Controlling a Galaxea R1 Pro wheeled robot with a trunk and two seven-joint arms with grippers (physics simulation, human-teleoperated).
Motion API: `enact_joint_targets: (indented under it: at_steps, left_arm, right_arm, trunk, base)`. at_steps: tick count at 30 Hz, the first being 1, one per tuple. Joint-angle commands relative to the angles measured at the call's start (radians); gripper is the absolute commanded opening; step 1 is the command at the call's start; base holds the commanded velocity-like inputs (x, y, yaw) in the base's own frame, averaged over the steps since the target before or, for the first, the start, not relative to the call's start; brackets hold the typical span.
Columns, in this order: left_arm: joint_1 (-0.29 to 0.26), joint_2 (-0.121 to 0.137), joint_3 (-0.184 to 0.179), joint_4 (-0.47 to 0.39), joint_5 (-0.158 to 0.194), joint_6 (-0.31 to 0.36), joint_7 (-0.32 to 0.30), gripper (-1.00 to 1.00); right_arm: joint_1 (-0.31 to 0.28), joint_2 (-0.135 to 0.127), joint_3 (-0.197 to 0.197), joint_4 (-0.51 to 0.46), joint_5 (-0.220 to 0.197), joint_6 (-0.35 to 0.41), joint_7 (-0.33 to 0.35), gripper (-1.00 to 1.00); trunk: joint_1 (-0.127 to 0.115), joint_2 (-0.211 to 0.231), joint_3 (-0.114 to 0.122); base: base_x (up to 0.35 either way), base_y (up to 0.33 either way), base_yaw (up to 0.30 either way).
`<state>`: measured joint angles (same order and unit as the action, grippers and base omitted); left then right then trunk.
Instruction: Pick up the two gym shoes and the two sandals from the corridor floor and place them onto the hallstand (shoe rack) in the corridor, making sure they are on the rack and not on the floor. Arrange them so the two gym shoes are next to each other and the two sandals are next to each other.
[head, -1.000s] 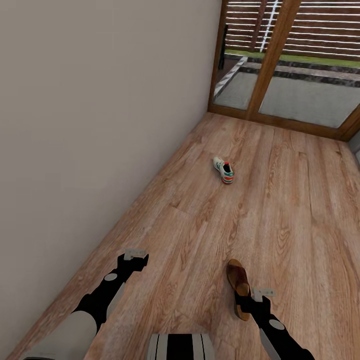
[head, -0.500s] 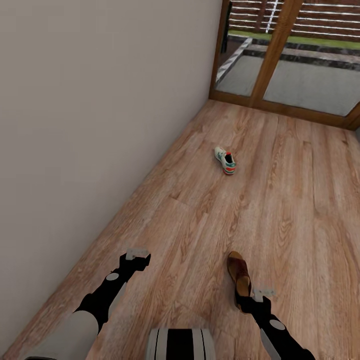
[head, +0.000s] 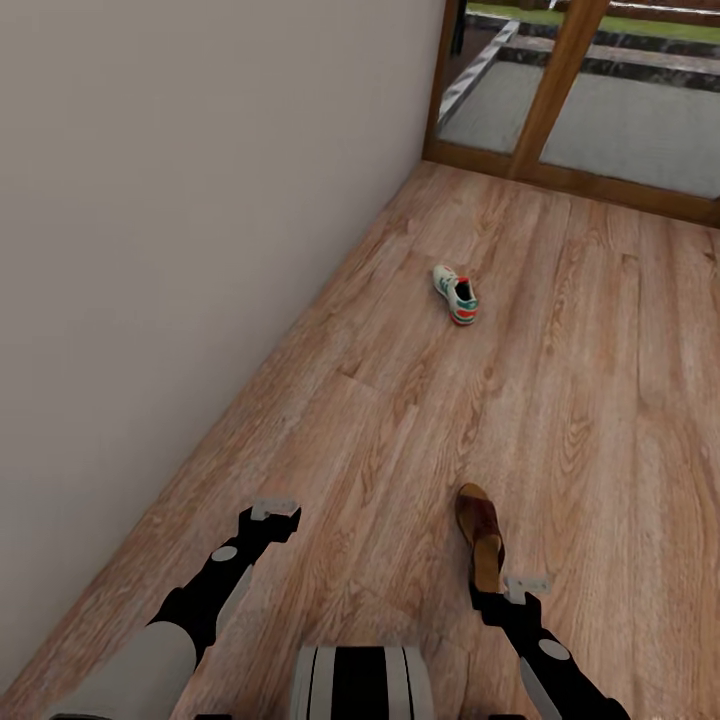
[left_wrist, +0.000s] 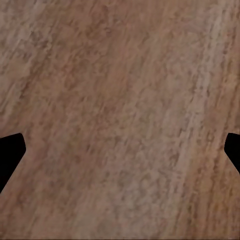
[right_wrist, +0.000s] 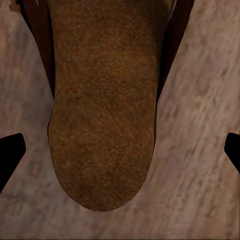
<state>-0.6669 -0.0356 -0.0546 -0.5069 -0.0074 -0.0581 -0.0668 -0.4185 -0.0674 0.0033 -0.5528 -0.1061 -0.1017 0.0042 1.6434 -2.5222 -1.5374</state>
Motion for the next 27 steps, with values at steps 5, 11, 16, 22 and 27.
enact_joint_targets:
  at_steps: [5, 11, 16, 22, 27]
  left_arm:
    - [0.0, 0.0, 0.0, 0.001, 0.0, -0.004, -0.001, 1.0]
    - [0.001, 0.0, 0.0, 0.001, 0.001, -0.004, -0.001, 1.0]
    - [0.001, 0.0, -0.001, 0.001, 0.001, -0.004, -0.001, 1.0]
    - [0.003, 0.001, 0.0, 0.0, 0.002, -0.006, -0.001, 1.0]
    - [0.003, 0.002, 0.003, 0.0, 0.003, -0.006, -0.001, 1.0]
  right_arm:
    - [0.0, 0.0, 0.001, 0.001, -0.01, -0.004, 0.0, 1.0]
    - [0.0, 0.0, 0.001, -0.001, -0.01, -0.004, 0.002, 1.0]
    - [0.0, 0.0, 0.001, -0.001, -0.01, -0.003, 0.002, 1.0]
    - [0.0, 0.0, 0.001, -0.001, -0.01, -0.003, 0.002, 1.0]
    - [0.0, 0.0, 0.0, -0.001, -0.01, -0.003, 0.002, 1.0]
  trunk:
    - [0.0, 0.0, -0.013]
    - [0.001, -0.001, -0.027]
    - [0.003, -0.002, -0.045]
    - [0.003, -0.002, -0.051]
    - [0.003, -0.002, -0.055]
  base:
    - [0.0, 0.0, 0.003]
    - [0.0, 0.0, 0.045]
    - [0.0, 0.0, 0.019]
    - [0.0, 0.0, 0.004]
    - [0.0, 0.0, 0.021]
